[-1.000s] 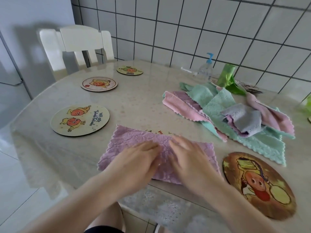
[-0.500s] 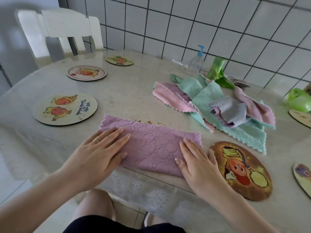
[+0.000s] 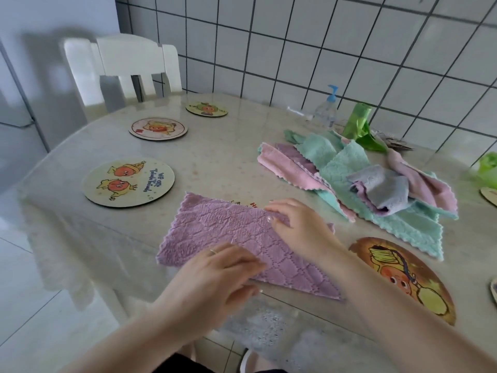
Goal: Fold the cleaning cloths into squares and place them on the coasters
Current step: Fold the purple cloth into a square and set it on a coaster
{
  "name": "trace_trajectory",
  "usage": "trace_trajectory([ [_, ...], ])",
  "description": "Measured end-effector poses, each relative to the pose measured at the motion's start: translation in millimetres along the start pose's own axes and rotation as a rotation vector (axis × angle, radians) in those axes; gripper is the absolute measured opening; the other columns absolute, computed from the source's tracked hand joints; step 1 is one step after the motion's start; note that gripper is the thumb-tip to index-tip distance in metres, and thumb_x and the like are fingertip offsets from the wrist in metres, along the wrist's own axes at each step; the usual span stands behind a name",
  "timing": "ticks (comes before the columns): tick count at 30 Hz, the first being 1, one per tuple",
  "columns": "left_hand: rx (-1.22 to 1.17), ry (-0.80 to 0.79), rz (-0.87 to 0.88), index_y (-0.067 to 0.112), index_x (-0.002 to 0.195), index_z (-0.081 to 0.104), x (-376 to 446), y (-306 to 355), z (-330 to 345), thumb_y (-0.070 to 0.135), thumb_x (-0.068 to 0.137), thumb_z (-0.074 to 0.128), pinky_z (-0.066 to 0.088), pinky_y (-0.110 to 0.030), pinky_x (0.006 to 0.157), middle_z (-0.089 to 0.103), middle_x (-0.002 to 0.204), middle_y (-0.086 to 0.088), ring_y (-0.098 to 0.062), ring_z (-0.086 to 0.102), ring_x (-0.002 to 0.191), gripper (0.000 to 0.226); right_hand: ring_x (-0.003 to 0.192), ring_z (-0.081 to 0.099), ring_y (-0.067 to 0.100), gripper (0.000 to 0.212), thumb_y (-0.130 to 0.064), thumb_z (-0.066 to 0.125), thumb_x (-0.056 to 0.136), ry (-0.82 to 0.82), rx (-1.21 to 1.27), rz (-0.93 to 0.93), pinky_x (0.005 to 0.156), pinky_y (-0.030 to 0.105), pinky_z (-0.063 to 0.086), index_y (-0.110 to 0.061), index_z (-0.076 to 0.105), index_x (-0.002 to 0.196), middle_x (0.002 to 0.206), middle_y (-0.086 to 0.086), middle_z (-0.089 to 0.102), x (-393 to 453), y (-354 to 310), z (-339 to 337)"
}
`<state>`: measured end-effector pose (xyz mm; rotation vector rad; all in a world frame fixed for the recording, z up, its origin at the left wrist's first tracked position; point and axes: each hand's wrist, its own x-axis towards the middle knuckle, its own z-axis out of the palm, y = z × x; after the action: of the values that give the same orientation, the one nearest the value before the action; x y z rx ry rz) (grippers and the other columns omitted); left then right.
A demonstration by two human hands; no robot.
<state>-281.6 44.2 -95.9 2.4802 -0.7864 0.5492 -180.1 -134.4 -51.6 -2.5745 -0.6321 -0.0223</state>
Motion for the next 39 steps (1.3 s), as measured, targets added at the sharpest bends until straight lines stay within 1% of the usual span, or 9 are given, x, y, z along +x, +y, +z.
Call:
trace_trajectory([
  [9, 0.001, 0.048, -0.134, 0.032, 0.097, 0.07, 3.0, 3.5, 13.0, 0.036, 0.086, 0.049, 0.038, -0.008, 0.075, 0.06, 0.09, 0.022, 0.002, 0.052, 0.082, 0.024, 0.089, 0.06, 0.013, 0.018, -0.028, 0.062, 0.085, -0.123, -0.056, 0.101, 0.074, 0.026, 0.045, -0.018, 0.068, 0.099, 0.097, -0.003, 0.068, 44.8, 3.2, 3.4],
  [14, -0.007, 0.082, -0.126, 0.031, 0.089, 0.07, 3.5, 4.7, 12.3, 0.034, 0.086, 0.049, 0.046, -0.017, 0.068, 0.06, 0.088, 0.02, 0.0, 0.052, 0.08, 0.021, 0.081, 0.057, 0.013, 0.017, -0.03, 0.062, 0.085, -0.184, -0.087, 0.07, 0.068, 0.026, 0.04, -0.015, 0.065, 0.094, 0.086, -0.003, 0.063, 45.3, 4.9, 2.1],
  [19, -0.045, 0.104, -0.104, 0.029, 0.088, 0.07, 4.2, 6.2, 3.8, 0.029, 0.088, 0.051, 0.05, -0.023, 0.063, 0.06, 0.088, 0.018, 0.001, 0.056, 0.078, 0.018, 0.078, 0.054, 0.01, 0.008, -0.029, 0.057, 0.089, -0.085, 0.013, 0.012, 0.066, 0.023, 0.039, -0.022, 0.057, 0.087, 0.083, -0.007, 0.06, 36.6, 1.4, -12.3],
  [25, -0.054, 0.388, -0.166, 0.028, 0.093, 0.07, -1.7, 3.7, -28.4, 0.027, 0.085, 0.057, 0.045, -0.024, 0.065, 0.055, 0.084, 0.01, -0.008, 0.055, 0.077, 0.015, 0.071, 0.062, 0.011, 0.009, -0.034, 0.062, 0.085, 0.007, 0.295, 0.048, 0.068, 0.028, 0.04, -0.026, 0.059, 0.088, 0.077, -0.004, 0.072, 14.1, -3.0, -46.9],
  [29, -0.257, 0.398, -0.338, 0.031, 0.089, 0.065, -6.9, 0.7, -40.5, 0.03, 0.081, 0.051, 0.047, -0.016, 0.061, 0.062, 0.072, 0.015, -0.002, 0.061, 0.065, 0.016, 0.081, 0.065, 0.012, 0.017, -0.016, 0.062, 0.086, -0.056, 0.532, 0.111, 0.079, 0.029, 0.044, -0.028, 0.058, 0.096, 0.085, 0.001, 0.07, -4.2, -1.2, -51.2],
  [32, -0.491, 0.325, -0.493, 0.03, 0.087, 0.059, -8.5, 1.8, -34.4, 0.031, 0.084, 0.045, 0.054, -0.038, 0.059, 0.064, 0.068, -0.004, -0.025, 0.061, 0.06, 0.014, 0.081, 0.061, 0.002, 0.025, -0.004, 0.052, 0.09, -0.173, 0.517, 0.115, 0.072, 0.02, 0.043, -0.026, 0.063, 0.095, 0.09, -0.007, 0.068, -17.1, -2.6, -43.4],
  [34, -0.733, 0.327, -0.631, 0.026, 0.083, 0.06, -4.6, 5.5, -32.2, 0.018, 0.093, 0.044, 0.054, -0.033, 0.056, 0.061, 0.065, -0.008, -0.027, 0.06, 0.06, 0.021, 0.091, 0.06, -0.005, 0.034, -0.001, 0.047, 0.091, -0.236, 0.475, 0.111, 0.077, 0.012, 0.044, -0.028, 0.067, 0.097, 0.101, -0.014, 0.068, -24.8, -4.3, -38.6],
  [37, -1.032, 0.271, -0.749, 0.017, 0.09, 0.059, 1.7, 10.9, -37.6, 0.024, 0.093, 0.046, 0.053, -0.03, 0.061, 0.062, 0.075, -0.004, -0.02, 0.06, 0.065, 0.015, 0.058, 0.053, -0.003, 0.04, -0.004, 0.045, 0.092, -0.21, 0.444, 0.09, 0.06, 0.013, 0.036, -0.036, 0.062, 0.11, 0.082, -0.021, 0.067, -36.2, -8.2, -34.5],
  [39, -0.986, 0.219, -0.69, 0.026, 0.1, 0.058, 1.7, 8.6, -39.3, 0.029, 0.086, 0.059, 0.054, -0.039, 0.068, 0.069, 0.096, 0.006, -0.021, 0.064, 0.073, 0.014, 0.054, 0.049, 0.015, 0.044, -0.009, 0.045, 0.093, -0.108, 0.462, 0.046, 0.057, 0.028, 0.038, -0.042, 0.056, 0.119, 0.073, -0.002, 0.07, -43.1, -10.4, -32.8],
])
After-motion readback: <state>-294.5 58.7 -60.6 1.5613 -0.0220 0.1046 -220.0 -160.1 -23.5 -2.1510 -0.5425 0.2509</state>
